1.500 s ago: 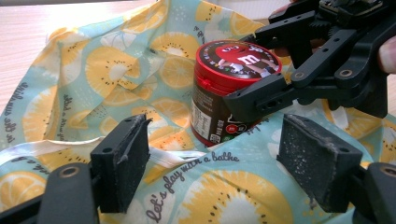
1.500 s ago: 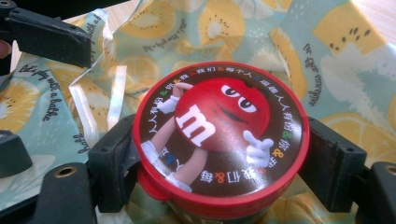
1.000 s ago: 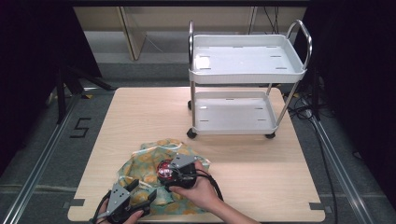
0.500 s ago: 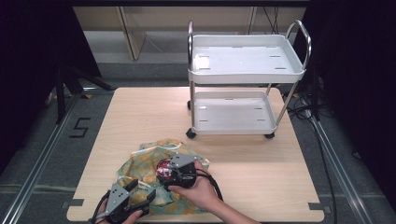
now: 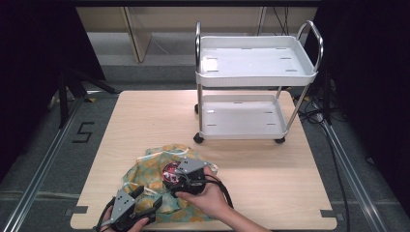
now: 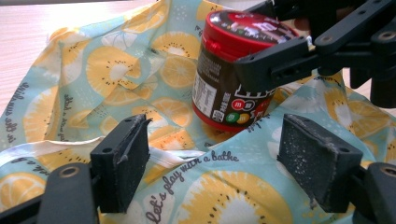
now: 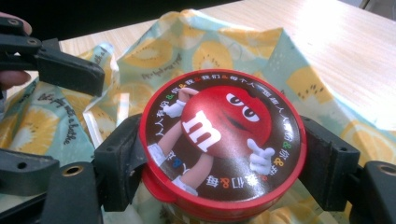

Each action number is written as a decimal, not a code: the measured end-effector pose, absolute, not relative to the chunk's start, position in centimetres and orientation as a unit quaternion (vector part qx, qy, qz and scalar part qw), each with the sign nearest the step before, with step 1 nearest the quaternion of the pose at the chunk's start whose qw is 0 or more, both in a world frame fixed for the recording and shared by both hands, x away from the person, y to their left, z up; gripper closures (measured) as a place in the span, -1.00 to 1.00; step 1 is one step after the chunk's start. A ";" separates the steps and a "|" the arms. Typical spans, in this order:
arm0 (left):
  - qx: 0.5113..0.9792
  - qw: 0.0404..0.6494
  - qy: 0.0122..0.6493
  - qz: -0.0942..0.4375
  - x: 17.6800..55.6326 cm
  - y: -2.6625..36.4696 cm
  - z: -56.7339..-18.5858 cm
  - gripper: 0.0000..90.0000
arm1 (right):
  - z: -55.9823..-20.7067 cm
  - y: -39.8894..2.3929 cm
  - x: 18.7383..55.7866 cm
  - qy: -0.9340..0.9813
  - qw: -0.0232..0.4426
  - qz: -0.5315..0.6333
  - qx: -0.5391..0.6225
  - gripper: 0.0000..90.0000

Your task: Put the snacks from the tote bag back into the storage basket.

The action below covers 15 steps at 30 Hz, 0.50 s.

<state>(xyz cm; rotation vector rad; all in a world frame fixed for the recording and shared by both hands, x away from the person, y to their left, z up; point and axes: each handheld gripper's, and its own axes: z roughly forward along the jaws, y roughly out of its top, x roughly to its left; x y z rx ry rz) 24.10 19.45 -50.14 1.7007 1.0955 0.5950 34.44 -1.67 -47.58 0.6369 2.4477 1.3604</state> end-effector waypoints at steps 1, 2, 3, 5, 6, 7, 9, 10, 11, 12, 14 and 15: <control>0.702 0.493 0.452 0.245 24.1 19.4 -50.1 -0.47 | -47.5 -1.7 34.4 0.842 0.136 0.470 0.226 -0.41; 0.701 0.495 0.451 0.246 24.1 19.4 -50.2 -0.47 | -47.3 -1.7 34.3 0.841 0.137 0.470 0.229 -0.41; 0.701 0.495 0.450 0.246 24.1 19.4 -50.2 -0.47 | -47.2 -1.8 34.4 0.843 0.138 0.470 0.224 -0.41; 0.701 0.496 0.450 0.246 24.1 19.5 -50.2 -0.47 | -47.0 -1.8 34.3 0.842 0.141 0.471 0.224 -0.41; 0.700 0.497 0.450 0.246 24.1 19.4 -50.2 -0.47 | -46.9 -1.8 34.3 0.842 0.140 0.473 0.218 -0.41; 0.701 0.496 0.450 0.246 24.1 19.4 -50.2 -0.47 | -46.9 -1.8 34.3 0.842 0.141 0.473 0.218 -0.41; 0.698 0.498 0.453 0.245 24.1 19.3 -50.2 -0.47 | -46.7 -1.9 34.3 0.840 0.142 0.473 0.225 -0.41; 0.697 0.499 0.452 0.245 24.1 19.3 -50.2 -0.47 | -46.7 -1.9 34.3 0.841 0.141 0.474 0.219 -0.41; 0.699 0.498 0.451 0.246 24.1 19.4 -50.2 -0.47 | -46.6 -2.0 34.3 0.841 0.144 0.473 0.219 -0.41; 0.701 0.496 0.450 0.247 24.1 19.5 -50.2 -0.47 | -46.6 -2.0 34.3 0.842 0.144 0.472 0.219 -0.41; 0.701 0.496 0.450 0.246 24.1 19.4 -50.2 -0.47 | -46.4 -2.1 34.2 0.838 0.144 0.474 0.227 -0.41; 0.697 0.500 0.452 0.245 24.1 19.3 -50.2 -0.47 | -46.4 -2.1 34.2 0.839 0.148 0.473 0.224 -0.41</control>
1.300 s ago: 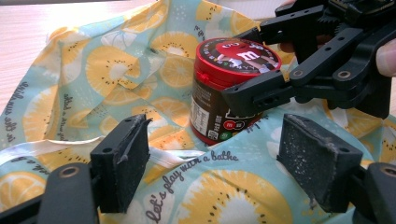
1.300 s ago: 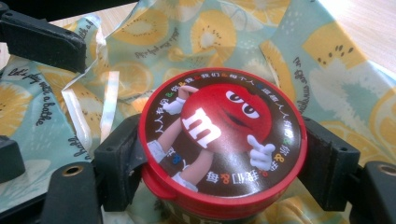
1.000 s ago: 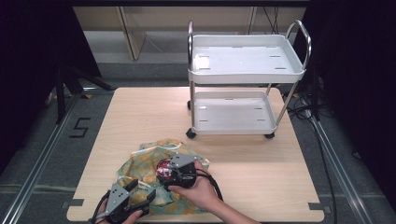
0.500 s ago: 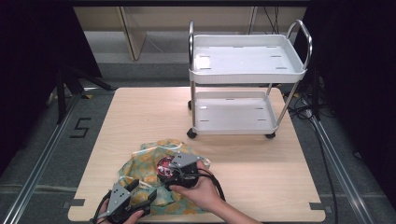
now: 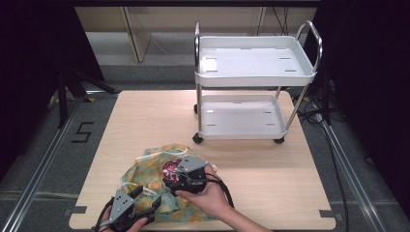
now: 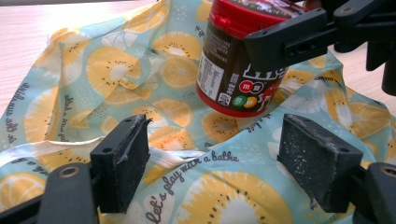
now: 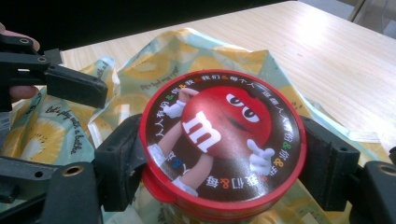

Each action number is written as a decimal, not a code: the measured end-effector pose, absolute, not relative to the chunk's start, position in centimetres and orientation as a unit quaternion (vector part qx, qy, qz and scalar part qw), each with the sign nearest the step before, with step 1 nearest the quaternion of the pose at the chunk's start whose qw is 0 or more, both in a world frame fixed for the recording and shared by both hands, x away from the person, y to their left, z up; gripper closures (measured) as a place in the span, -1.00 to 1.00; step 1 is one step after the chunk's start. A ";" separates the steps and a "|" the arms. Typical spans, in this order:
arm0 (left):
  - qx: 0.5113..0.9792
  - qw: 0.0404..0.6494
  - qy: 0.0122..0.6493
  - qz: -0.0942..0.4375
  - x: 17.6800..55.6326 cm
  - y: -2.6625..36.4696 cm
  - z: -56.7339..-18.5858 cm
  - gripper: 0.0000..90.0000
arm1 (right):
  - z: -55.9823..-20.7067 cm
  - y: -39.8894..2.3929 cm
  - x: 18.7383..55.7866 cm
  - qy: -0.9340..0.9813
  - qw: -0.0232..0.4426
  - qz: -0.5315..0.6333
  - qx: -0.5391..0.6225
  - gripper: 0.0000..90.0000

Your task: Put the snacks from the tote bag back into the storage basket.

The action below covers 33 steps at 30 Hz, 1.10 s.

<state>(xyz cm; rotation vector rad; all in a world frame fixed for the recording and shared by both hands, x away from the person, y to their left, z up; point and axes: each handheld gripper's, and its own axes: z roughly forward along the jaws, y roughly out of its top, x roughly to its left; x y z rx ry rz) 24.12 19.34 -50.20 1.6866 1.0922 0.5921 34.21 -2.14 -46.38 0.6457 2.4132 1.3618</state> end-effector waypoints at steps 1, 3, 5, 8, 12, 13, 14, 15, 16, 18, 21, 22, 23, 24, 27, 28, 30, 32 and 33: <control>0.698 0.498 0.453 0.245 24.1 19.3 -50.2 -0.47 | -46.3 -2.2 34.2 0.839 0.145 0.474 0.224 -0.41; 0.697 0.500 0.451 0.245 24.1 19.4 -50.2 -0.47 | -46.1 -2.2 34.2 0.837 0.155 0.478 0.216 -0.41; 0.700 0.496 0.450 0.246 24.1 19.4 -50.2 -0.47 | -45.9 -2.3 34.1 0.837 0.149 0.476 0.225 -0.41; 0.700 0.496 0.450 0.246 24.1 19.4 -50.2 -0.47 | -45.8 -2.4 34.1 0.837 0.151 0.477 0.221 -0.41; 0.700 0.496 0.450 0.247 24.1 19.4 -50.2 -0.47 | -45.5 -2.7 34.0 0.834 0.154 0.479 0.227 -0.41; 0.700 0.496 0.450 0.247 24.1 19.4 -50.2 -0.47 | -45.5 -2.7 34.0 0.834 0.154 0.479 0.227 -0.41; 0.700 0.496 0.450 0.247 24.1 19.4 -50.1 -0.47 | -45.5 -2.7 34.1 0.835 0.154 0.478 0.222 -0.41; 0.700 0.497 0.450 0.247 24.1 19.4 -50.2 -0.47 | -45.4 -2.8 34.1 0.833 0.157 0.478 0.228 -0.41; 0.700 0.496 0.451 0.247 24.1 19.4 -50.1 -0.47 | -45.4 -2.8 34.1 0.833 0.159 0.479 0.228 -0.41; 0.699 0.497 0.451 0.247 24.1 19.4 -50.1 -0.47 | -45.3 -3.0 34.1 0.833 0.159 0.478 0.229 -0.41; 0.698 0.498 0.451 0.247 24.1 19.4 -50.1 -0.47 | -45.2 -3.0 34.1 0.831 0.159 0.480 0.233 -0.41; 0.698 0.498 0.451 0.247 24.1 19.4 -50.1 -0.47 | -45.2 -3.1 34.1 0.831 0.160 0.480 0.233 -0.41; 0.699 0.497 0.451 0.247 24.1 19.4 -50.1 -0.47 | -45.2 -3.1 34.1 0.829 0.161 0.481 0.235 -0.41; 0.699 0.497 0.451 0.247 24.1 19.4 -50.1 -0.47 | -45.2 -3.1 34.0 0.828 0.159 0.481 0.240 -0.41; 0.697 0.502 0.449 0.247 24.1 19.4 -50.2 -0.47 | -45.1 -3.2 34.2 0.830 0.161 0.482 0.230 -0.41; 0.697 0.502 0.449 0.247 24.1 19.4 -50.2 -0.47 | -45.1 -3.2 34.2 0.829 0.161 0.482 0.234 -0.41; 0.697 0.501 0.449 0.247 24.1 19.5 -50.2 -0.47 | -45.1 -3.2 34.1 0.826 0.160 0.483 0.242 -0.41; 0.697 0.502 0.449 0.247 24.1 19.4 -50.2 -0.47 | -45.0 -3.4 34.1 0.828 0.158 0.481 0.242 -0.41; 0.697 0.501 0.449 0.247 24.1 19.4 -50.2 -0.47 | -45.0 -3.4 34.2 0.826 0.163 0.481 0.243 -0.41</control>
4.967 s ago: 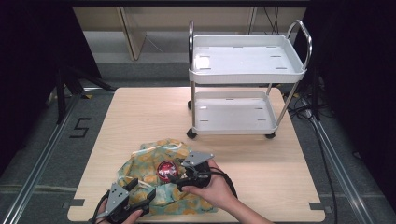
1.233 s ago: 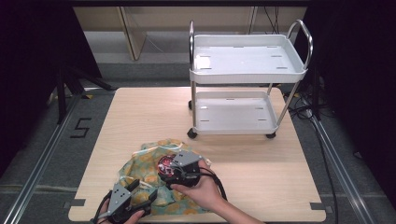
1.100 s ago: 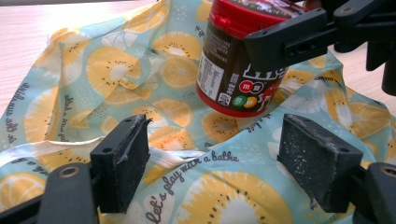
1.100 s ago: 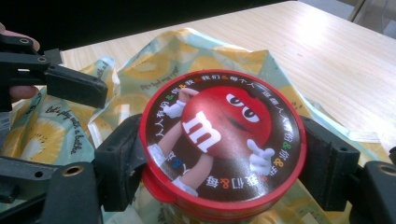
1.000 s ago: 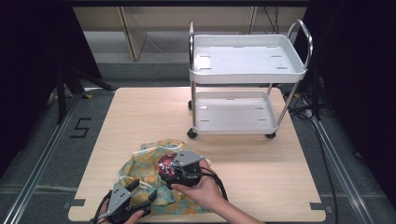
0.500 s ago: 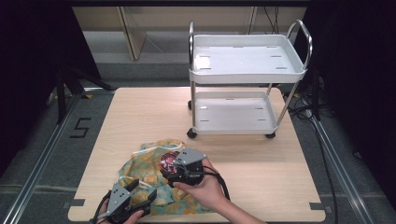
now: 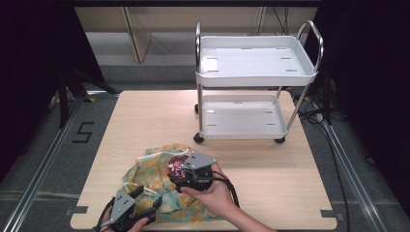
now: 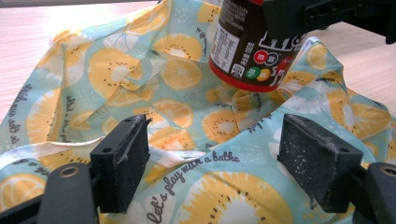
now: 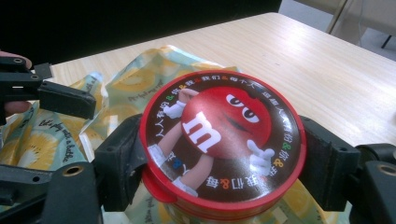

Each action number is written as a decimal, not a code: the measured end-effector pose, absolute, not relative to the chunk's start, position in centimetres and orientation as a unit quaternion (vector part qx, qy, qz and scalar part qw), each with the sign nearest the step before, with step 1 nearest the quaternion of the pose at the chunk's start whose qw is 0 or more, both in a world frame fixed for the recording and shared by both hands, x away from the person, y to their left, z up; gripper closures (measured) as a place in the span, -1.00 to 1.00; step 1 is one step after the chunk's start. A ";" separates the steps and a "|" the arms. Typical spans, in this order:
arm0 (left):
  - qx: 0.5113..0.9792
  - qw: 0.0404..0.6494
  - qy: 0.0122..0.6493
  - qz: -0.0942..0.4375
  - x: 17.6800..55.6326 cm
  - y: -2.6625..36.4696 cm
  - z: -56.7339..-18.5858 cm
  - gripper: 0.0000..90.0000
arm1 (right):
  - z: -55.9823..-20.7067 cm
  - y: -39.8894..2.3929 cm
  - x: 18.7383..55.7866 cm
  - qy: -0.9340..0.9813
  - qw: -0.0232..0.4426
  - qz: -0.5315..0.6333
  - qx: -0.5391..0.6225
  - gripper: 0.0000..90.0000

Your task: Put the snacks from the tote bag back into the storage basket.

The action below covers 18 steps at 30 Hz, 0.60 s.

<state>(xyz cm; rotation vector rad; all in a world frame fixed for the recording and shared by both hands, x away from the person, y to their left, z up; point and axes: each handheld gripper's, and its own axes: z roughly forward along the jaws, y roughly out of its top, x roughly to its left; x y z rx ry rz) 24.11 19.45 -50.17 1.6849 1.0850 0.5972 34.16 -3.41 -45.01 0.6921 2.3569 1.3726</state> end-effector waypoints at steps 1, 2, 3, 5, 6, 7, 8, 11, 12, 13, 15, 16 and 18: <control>0.697 0.502 0.449 0.247 24.1 19.4 -50.2 -0.47 | -45.0 -3.4 34.1 0.824 0.156 0.483 0.253 -0.41; 0.697 0.501 0.449 0.247 24.1 19.5 -50.2 -0.47 | -44.9 -3.6 34.2 0.826 0.166 0.481 0.242 -0.41; 0.697 0.502 0.449 0.247 24.1 19.5 -50.2 -0.47 | -44.9 -3.6 34.2 0.826 0.166 0.481 0.242 -0.41; 0.697 0.501 0.449 0.247 24.1 19.5 -50.2 -0.47 | -44.8 -3.6 34.3 0.824 0.168 0.485 0.239 -0.41; 0.697 0.501 0.449 0.247 24.1 19.5 -50.2 -0.47 | -44.7 -3.7 34.3 0.826 0.169 0.483 0.238 -0.41; 0.697 0.502 0.449 0.247 24.1 19.5 -50.2 -0.47 | -44.6 -3.7 34.3 0.823 0.166 0.483 0.246 -0.41; 0.698 0.501 0.448 0.247 24.1 19.5 -50.2 -0.47 | -44.6 -3.8 34.3 0.822 0.172 0.484 0.245 -0.41; 0.697 0.501 0.449 0.247 24.1 19.4 -50.2 -0.47 | -44.4 -4.0 34.3 0.822 0.171 0.485 0.244 -0.41; 0.697 0.501 0.449 0.248 24.1 19.4 -50.2 -0.47 | -44.4 -4.1 34.4 0.823 0.172 0.484 0.241 -0.41; 0.697 0.501 0.449 0.248 24.1 19.4 -50.2 -0.47 | -44.4 -4.2 34.3 0.822 0.174 0.483 0.248 -0.41; 0.697 0.501 0.449 0.248 24.1 19.4 -50.2 -0.47 | -44.3 -4.3 34.3 0.820 0.174 0.483 0.251 -0.41; 0.697 0.502 0.448 0.248 24.1 19.4 -50.2 -0.47 | -44.3 -4.4 34.4 0.822 0.175 0.483 0.244 -0.41; 0.696 0.502 0.449 0.248 24.1 19.4 -50.1 -0.47 | -44.1 -4.5 34.4 0.821 0.177 0.482 0.249 -0.41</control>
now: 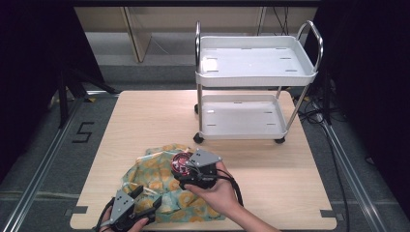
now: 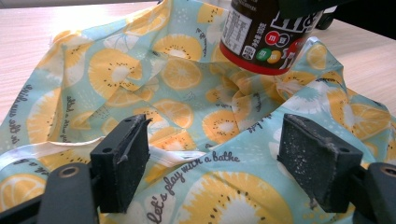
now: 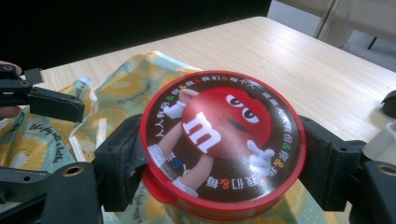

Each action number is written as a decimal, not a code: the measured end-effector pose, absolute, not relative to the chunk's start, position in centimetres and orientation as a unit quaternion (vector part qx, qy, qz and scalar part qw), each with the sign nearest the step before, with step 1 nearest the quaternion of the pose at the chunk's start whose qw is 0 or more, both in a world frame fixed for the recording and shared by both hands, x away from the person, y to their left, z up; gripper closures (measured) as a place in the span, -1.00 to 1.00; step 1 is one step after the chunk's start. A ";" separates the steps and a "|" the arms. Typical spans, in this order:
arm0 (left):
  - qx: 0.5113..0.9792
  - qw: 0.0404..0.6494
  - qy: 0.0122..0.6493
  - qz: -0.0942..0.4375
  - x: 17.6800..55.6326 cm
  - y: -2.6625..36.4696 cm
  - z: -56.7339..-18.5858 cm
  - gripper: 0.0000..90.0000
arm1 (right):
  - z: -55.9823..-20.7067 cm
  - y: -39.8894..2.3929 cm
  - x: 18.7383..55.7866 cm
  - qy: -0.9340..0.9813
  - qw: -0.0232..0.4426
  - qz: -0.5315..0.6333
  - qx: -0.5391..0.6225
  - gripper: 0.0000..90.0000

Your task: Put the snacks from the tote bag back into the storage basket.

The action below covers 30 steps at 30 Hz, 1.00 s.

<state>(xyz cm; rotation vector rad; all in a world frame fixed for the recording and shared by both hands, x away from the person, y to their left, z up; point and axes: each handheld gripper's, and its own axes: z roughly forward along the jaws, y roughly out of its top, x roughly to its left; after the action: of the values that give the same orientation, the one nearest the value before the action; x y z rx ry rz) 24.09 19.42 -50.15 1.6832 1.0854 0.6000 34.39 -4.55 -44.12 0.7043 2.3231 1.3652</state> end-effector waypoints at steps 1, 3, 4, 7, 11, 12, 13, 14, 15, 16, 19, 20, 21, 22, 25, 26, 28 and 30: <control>0.697 0.501 0.449 0.248 24.1 19.4 -50.2 -0.47 | -44.0 -4.6 34.3 0.819 0.177 0.484 0.254 -0.41; 0.697 0.502 0.448 0.248 24.1 19.4 -50.2 -0.47 | -44.0 -4.7 34.5 0.821 0.179 0.484 0.245 -0.41; 0.697 0.501 0.448 0.248 24.1 19.4 -50.1 -0.47 | -43.9 -4.8 34.4 0.818 0.182 0.484 0.253 -0.41; 0.697 0.502 0.448 0.249 24.1 19.4 -50.2 -0.47 | -43.7 -5.0 34.5 0.820 0.182 0.483 0.248 -0.41; 0.697 0.503 0.446 0.249 24.1 19.4 -50.2 -0.47 | -43.6 -5.3 34.5 0.819 0.184 0.480 0.255 -0.41; 0.697 0.502 0.446 0.249 24.1 19.4 -50.1 -0.47 | -43.6 -5.3 34.5 0.820 0.176 0.482 0.253 -0.41; 0.697 0.503 0.446 0.249 24.1 19.4 -50.2 -0.47 | -43.5 -5.4 34.5 0.819 0.181 0.481 0.253 -0.41; 0.697 0.502 0.446 0.250 24.1 19.5 -50.1 -0.47 | -43.5 -5.4 34.5 0.817 0.183 0.482 0.257 -0.41; 0.697 0.502 0.446 0.250 24.1 19.5 -50.1 -0.47 | -43.5 -5.5 34.5 0.820 0.177 0.481 0.256 -0.41; 0.697 0.502 0.447 0.250 24.1 19.5 -50.1 -0.47 | -43.5 -5.5 34.5 0.819 0.176 0.481 0.258 -0.41; 0.699 0.498 0.449 0.250 24.0 19.5 -50.1 -0.47 | -43.4 -5.8 34.4 0.817 0.176 0.480 0.266 -0.41; 0.699 0.498 0.448 0.250 24.0 19.5 -50.1 -0.47 | -43.4 -5.8 34.5 0.816 0.180 0.482 0.261 -0.41; 0.698 0.498 0.449 0.250 24.0 19.5 -50.1 -0.47 | -43.3 -5.8 34.6 0.817 0.180 0.482 0.262 -0.41; 0.698 0.498 0.449 0.251 24.0 19.5 -50.1 -0.47 | -43.3 -5.9 34.6 0.818 0.179 0.481 0.259 -0.41; 0.698 0.499 0.449 0.251 24.0 19.5 -50.1 -0.47 | -43.3 -6.1 34.6 0.816 0.182 0.483 0.262 -0.41; 0.698 0.499 0.448 0.250 24.1 19.5 -50.1 -0.47 | -43.2 -6.2 34.6 0.813 0.189 0.483 0.264 -0.41; 0.700 0.495 0.448 0.252 24.0 19.5 -50.0 -0.47 | -43.2 -6.3 34.7 0.816 0.189 0.482 0.257 -0.41; 0.699 0.498 0.448 0.251 24.0 19.5 -50.1 -0.47 | -43.1 -6.3 34.7 0.813 0.191 0.483 0.263 -0.41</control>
<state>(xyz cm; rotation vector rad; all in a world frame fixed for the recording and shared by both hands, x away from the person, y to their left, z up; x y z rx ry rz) 24.04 19.49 -50.05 1.6916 1.0833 0.6070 34.71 -6.33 -43.12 0.7382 2.2849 1.3564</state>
